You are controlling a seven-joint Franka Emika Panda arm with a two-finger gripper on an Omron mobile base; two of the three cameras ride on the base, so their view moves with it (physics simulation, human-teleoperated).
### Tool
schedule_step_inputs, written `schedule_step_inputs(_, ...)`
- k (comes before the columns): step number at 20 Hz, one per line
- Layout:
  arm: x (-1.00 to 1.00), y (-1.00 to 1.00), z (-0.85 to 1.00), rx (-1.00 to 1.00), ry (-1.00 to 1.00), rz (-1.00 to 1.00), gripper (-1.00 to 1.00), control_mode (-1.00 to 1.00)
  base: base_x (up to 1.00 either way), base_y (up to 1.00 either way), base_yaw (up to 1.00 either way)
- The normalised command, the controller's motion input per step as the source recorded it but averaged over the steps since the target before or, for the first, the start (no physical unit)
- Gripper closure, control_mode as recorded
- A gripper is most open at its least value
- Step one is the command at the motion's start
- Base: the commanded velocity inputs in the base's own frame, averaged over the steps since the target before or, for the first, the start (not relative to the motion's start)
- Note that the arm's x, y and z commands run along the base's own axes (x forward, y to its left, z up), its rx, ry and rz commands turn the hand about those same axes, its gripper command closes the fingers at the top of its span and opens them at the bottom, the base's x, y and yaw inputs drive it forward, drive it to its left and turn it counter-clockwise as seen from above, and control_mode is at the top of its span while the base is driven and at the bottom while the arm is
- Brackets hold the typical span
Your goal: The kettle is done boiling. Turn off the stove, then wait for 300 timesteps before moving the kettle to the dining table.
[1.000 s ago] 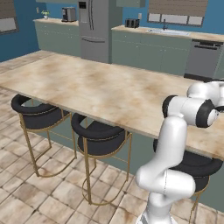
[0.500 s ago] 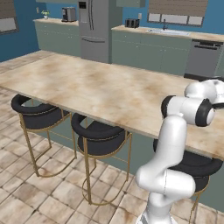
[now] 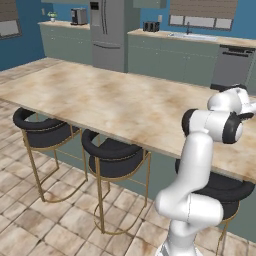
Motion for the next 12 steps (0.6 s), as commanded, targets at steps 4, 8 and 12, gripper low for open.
schedule_step_inputs(4,-0.10,0.02,0.01,-0.02,-0.03,0.00,-1.00,-1.00,0.00,0.00,0.00)
schedule_step_inputs(8,0.01,0.00,0.00,0.00,0.00,0.00,-1.00,-1.00,0.00,0.00,0.00)
schedule_step_inputs(12,0.08,0.01,0.01,-0.02,0.00,0.00,-1.00,-1.00,0.00,0.00,0.00)
